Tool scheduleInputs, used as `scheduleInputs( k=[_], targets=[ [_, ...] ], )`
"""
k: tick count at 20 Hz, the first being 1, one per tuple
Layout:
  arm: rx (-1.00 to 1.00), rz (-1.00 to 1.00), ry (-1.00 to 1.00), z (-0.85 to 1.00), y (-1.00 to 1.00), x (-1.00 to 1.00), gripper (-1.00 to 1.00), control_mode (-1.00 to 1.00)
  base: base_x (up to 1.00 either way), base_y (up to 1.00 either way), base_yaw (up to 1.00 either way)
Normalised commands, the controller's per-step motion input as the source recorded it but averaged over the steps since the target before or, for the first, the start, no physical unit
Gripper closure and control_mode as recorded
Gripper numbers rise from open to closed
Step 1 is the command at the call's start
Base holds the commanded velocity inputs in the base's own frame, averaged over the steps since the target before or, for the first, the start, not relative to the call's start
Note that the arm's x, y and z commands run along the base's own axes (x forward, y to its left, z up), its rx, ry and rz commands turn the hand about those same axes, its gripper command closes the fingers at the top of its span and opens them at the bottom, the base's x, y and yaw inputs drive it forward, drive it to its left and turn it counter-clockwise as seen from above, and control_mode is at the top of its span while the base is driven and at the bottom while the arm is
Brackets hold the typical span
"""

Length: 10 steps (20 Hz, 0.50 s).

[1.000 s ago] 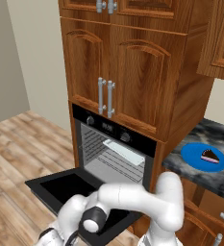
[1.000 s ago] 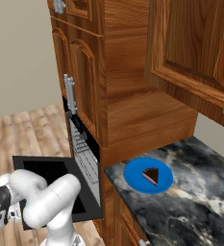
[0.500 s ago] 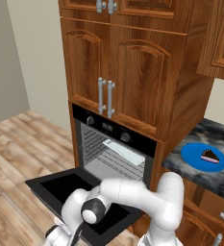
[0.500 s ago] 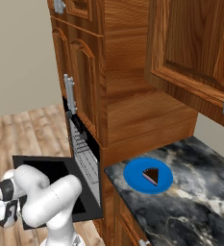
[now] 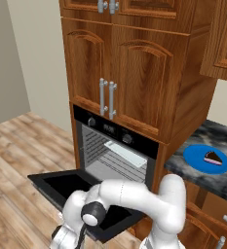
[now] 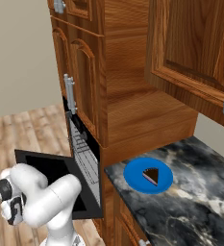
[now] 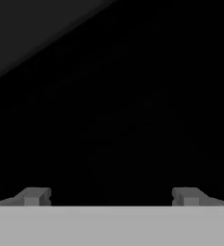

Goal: Take the baked cake out of the oven and place it on the plate for cooling. Then close the oven door.

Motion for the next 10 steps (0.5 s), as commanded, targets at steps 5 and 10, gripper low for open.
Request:
scheduleInputs(
  k=[5,10],
  targets=[
    [-0.15,-0.12,-0.16,1.0,-0.58,0.5,-1.0,-1.0,0.0,0.0,0.0],
    [-0.06,-0.15,0.0,1.0,-0.63,0.72,-1.0,-1.0,0.0,0.0,0.0]
  ],
)
